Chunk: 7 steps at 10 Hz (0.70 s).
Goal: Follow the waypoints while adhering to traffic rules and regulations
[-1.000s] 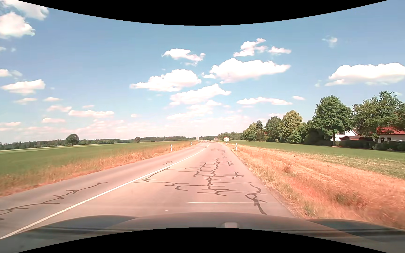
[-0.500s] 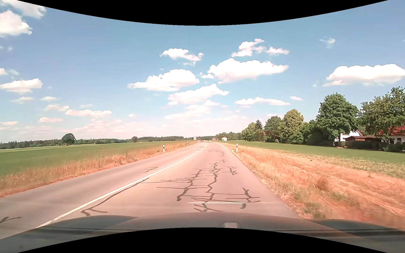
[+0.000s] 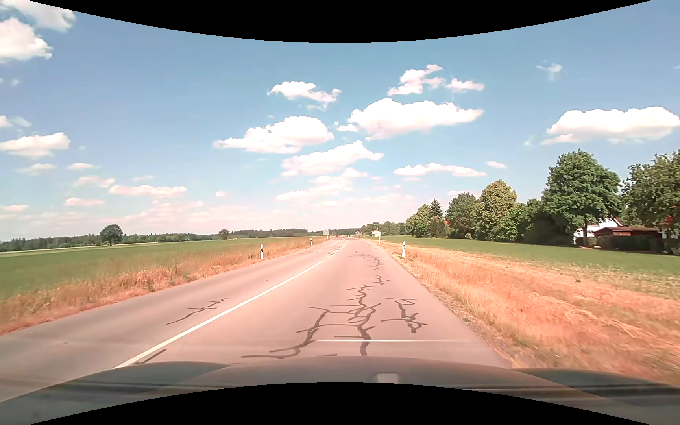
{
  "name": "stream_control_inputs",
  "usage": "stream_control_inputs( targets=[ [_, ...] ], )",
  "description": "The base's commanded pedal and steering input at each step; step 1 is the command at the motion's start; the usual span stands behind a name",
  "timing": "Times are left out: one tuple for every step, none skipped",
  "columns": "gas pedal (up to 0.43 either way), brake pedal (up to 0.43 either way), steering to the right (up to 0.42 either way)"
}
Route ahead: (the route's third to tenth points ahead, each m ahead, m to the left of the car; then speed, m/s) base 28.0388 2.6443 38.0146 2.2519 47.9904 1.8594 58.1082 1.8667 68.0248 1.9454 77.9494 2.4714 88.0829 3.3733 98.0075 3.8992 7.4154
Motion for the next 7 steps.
stream_control_inputs(
  targets=[
    [0.209,0.000,0.001],
    [0.248,0.000,0.001],
    [0.268,0.000,0.001],
    [0.268,0.000,0.001],
    [0.268,0.000,0.001],
    [0.268,0.000,0.002],
    [0.268,0.000,0.003]
  ],
)
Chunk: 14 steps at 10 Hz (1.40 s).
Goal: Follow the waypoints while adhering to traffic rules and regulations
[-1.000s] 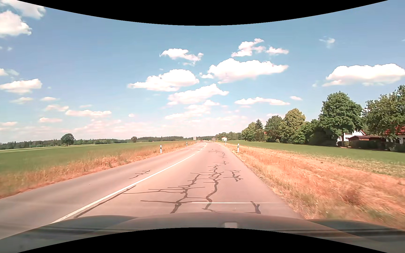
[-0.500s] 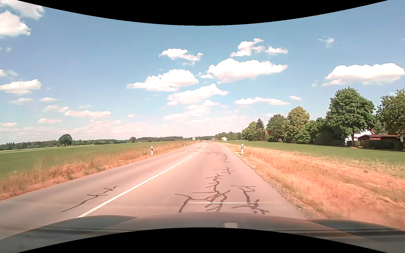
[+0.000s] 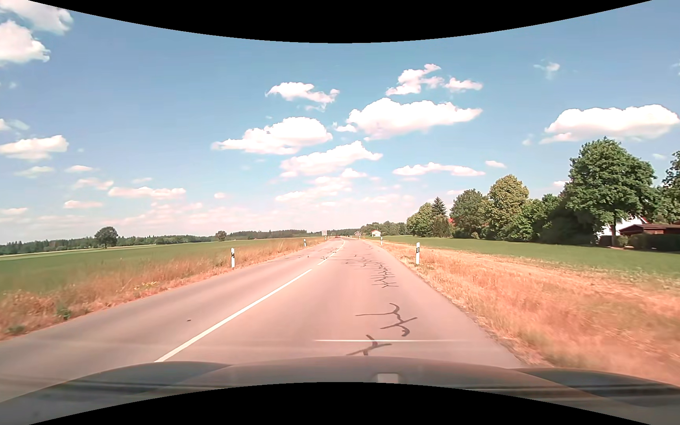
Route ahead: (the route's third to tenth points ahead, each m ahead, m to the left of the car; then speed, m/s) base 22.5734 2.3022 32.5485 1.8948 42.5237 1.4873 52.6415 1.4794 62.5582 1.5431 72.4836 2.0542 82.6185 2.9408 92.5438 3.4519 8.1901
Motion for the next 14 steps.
stream_control_inputs(
  targets=[
    [0.268,0.000,0.004],
    [0.268,0.000,0.005],
    [0.268,0.000,0.006],
    [0.280,0.000,0.007],
    [0.287,0.000,0.006],
    [0.287,0.000,0.007],
    [0.299,0.000,0.006],
    [0.299,0.000,0.006],
    [0.299,0.000,0.006],
    [0.299,0.000,0.005],
    [0.299,0.000,0.005],
    [0.299,0.000,0.005],
    [0.299,0.000,0.005],
    [0.299,0.000,0.005]
  ],
)
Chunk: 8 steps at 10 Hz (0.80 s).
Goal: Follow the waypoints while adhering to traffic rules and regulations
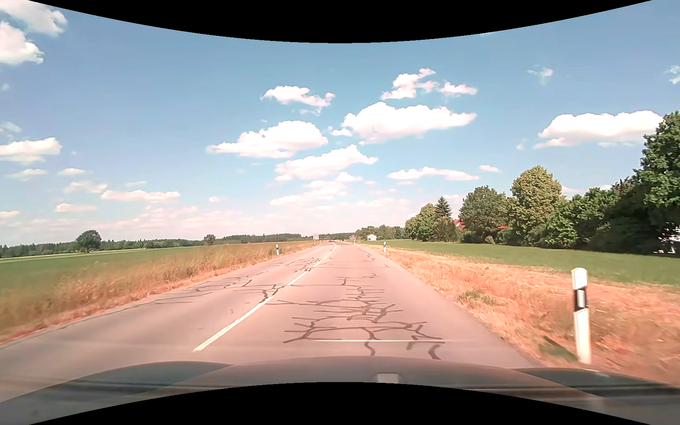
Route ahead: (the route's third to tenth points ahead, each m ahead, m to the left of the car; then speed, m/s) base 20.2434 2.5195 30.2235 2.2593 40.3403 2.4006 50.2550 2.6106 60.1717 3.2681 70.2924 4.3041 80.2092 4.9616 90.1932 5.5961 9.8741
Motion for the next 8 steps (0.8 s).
stream_control_inputs(
  targets=[
    [0.299,0.000,0.004],
    [0.299,0.000,0.004],
    [0.299,0.000,0.003],
    [0.299,0.000,0.001],
    [0.299,0.000,0.001],
    [0.299,0.000,0.000],
    [0.299,0.000,-0.002],
    [0.299,0.000,-0.003]
  ],
)
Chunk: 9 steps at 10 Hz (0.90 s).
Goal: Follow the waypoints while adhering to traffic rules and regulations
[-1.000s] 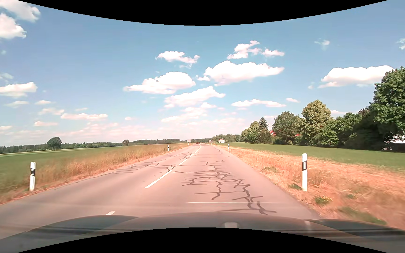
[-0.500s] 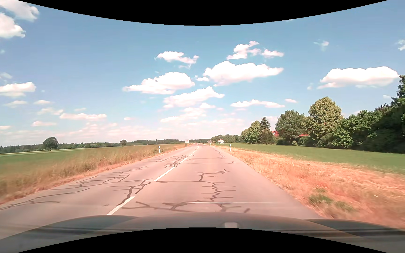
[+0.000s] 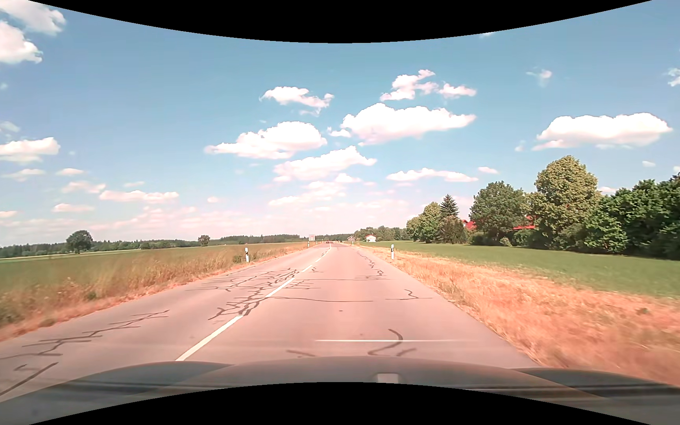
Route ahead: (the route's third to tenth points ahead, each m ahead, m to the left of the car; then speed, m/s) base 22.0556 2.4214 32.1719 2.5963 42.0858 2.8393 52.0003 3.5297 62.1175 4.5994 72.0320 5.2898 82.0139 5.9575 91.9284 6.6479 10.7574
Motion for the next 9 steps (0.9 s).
stream_control_inputs(
  targets=[
    [0.299,0.000,-0.004],
    [0.299,0.000,-0.004],
    [0.299,0.000,-0.004],
    [0.299,0.000,-0.004],
    [0.299,0.000,-0.005],
    [0.299,0.000,-0.007],
    [0.299,0.000,-0.008],
    [0.287,0.000,-0.009],
    [0.287,0.000,-0.010]
  ],
)
